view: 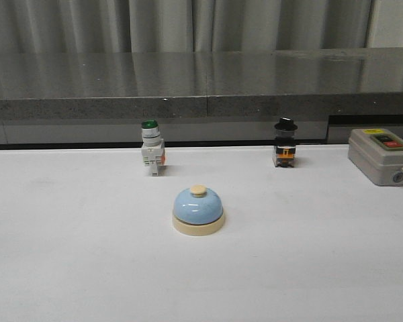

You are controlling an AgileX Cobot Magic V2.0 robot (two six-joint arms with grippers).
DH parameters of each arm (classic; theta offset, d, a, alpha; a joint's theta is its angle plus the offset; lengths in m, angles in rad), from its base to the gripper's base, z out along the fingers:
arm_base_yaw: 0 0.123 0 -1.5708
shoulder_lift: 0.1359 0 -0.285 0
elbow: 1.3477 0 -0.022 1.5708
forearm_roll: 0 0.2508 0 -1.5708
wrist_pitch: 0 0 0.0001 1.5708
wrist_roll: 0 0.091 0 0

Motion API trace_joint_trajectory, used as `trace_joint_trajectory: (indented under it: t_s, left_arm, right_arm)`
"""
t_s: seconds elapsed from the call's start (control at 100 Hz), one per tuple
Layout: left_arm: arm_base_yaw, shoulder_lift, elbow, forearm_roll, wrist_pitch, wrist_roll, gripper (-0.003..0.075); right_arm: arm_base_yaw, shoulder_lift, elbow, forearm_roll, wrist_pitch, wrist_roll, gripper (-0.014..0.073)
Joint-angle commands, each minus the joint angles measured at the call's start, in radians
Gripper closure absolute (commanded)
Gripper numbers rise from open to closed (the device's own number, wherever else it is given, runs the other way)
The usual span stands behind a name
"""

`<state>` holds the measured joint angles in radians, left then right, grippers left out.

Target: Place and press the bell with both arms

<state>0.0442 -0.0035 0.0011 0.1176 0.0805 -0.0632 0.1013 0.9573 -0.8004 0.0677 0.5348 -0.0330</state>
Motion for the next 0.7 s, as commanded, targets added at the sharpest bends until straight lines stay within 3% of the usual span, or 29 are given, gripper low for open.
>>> trace_joint_trajectory:
  t_s: [0.0,0.42,0.69]
  left_arm:
    - [0.003,-0.03,0.041,-0.002,-0.087,-0.008,0.074]
    - [0.003,-0.03,0.041,-0.002,-0.087,-0.008,0.074]
    - [0.003,-0.03,0.041,-0.002,-0.087,-0.008,0.0739]
  right_arm:
    - [-0.022,-0.111,0.037,-0.003,-0.083,-0.004,0.0652]
    - [-0.023,-0.585,0.247,-0.007,-0.044,-0.004,0.0652]
    - [-0.023,-0.643,0.247,-0.007,-0.02,-0.004,0.0652]
